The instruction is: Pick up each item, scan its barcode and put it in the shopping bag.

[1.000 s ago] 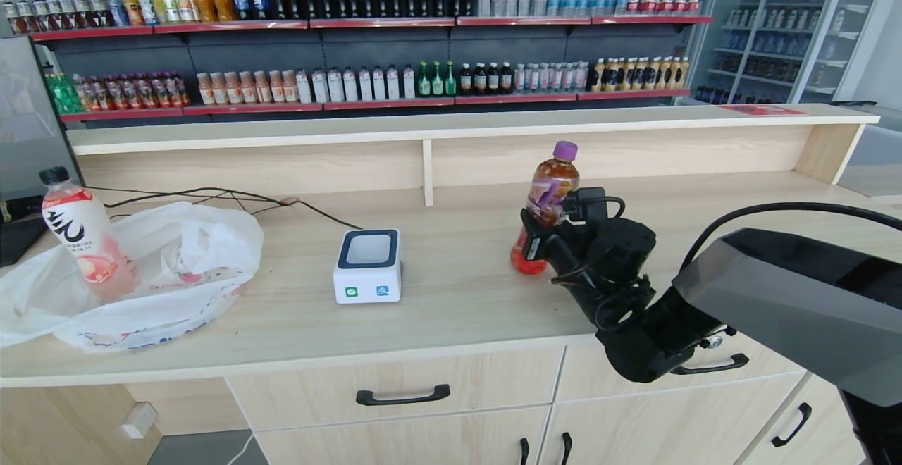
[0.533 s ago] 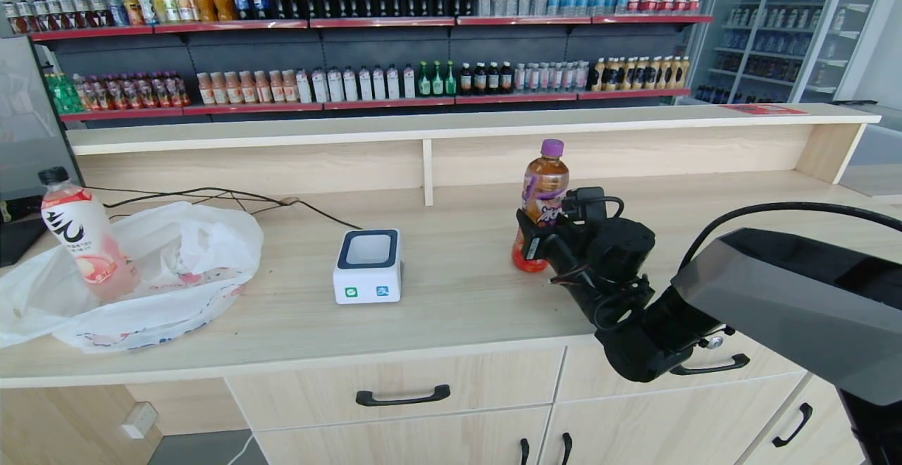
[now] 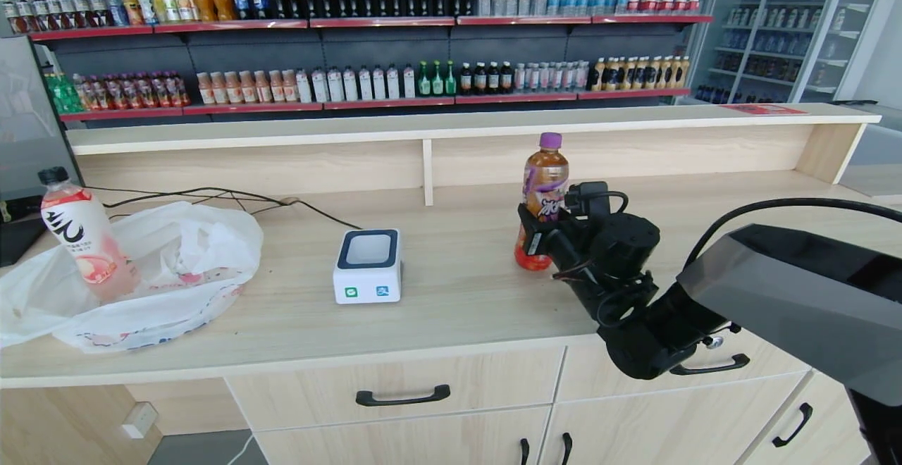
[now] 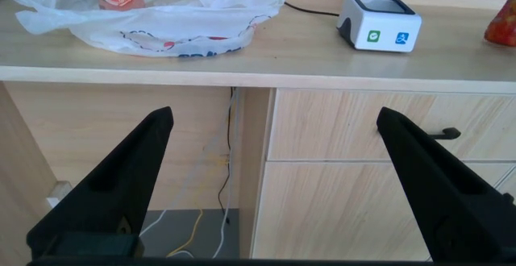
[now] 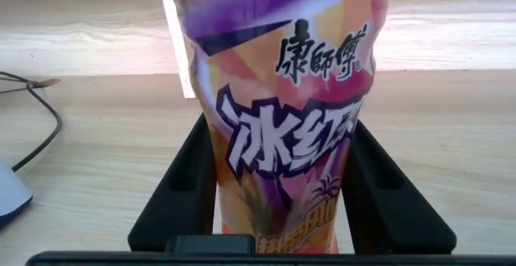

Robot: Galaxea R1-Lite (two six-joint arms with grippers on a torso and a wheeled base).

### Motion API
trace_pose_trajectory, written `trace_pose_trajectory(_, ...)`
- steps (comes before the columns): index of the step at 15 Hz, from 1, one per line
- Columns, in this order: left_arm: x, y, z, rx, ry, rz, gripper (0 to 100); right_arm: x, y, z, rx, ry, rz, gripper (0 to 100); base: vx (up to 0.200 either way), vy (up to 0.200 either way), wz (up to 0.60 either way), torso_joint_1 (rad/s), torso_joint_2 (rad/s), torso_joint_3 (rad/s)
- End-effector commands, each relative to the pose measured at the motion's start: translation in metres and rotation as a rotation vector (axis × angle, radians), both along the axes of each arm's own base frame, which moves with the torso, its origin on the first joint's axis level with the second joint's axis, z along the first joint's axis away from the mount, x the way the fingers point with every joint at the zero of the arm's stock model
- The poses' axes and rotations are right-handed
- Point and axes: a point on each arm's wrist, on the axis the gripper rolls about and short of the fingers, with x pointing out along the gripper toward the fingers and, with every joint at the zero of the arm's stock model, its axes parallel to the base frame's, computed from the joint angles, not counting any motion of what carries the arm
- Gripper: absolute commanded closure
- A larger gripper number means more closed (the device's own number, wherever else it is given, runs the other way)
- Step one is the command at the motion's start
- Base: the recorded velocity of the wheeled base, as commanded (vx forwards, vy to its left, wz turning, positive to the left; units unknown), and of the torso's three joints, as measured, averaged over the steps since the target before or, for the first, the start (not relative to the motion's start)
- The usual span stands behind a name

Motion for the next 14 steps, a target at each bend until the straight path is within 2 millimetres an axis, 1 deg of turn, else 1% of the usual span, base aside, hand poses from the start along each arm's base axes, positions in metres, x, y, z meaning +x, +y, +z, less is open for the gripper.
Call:
trace_pose_trajectory(1,0.000,0.000,0.000,0.000,0.000,0.000,0,-0.005,-0.001,0.017,0.014,-0.034,0.003,100,0.000,0.000,0.00,0.000,0.00,0.000)
trace_pose_trajectory(4,0.000,0.000,0.000,0.000,0.000,0.000,0,-0.014,-0.002,0.042,0.020,-0.090,0.005,100,0.000,0.000,0.00,0.000,0.00,0.000)
trace_pose_trajectory(9,0.000,0.000,0.000,0.001,0.000,0.000,0,-0.031,-0.009,0.063,0.032,-0.116,0.005,100,0.000,0.000,0.00,0.000,0.00,0.000)
trace_pose_trajectory(11,0.000,0.000,0.000,0.000,0.000,0.000,0,-0.044,-0.003,0.079,0.048,-0.149,0.027,100,0.000,0.000,0.00,0.000,0.00,0.000)
trace_pose_trajectory(14,0.000,0.000,0.000,0.000,0.000,0.000,0,-0.078,0.004,0.096,0.048,-0.166,0.081,100,0.000,0.000,0.00,0.000,0.00,0.000)
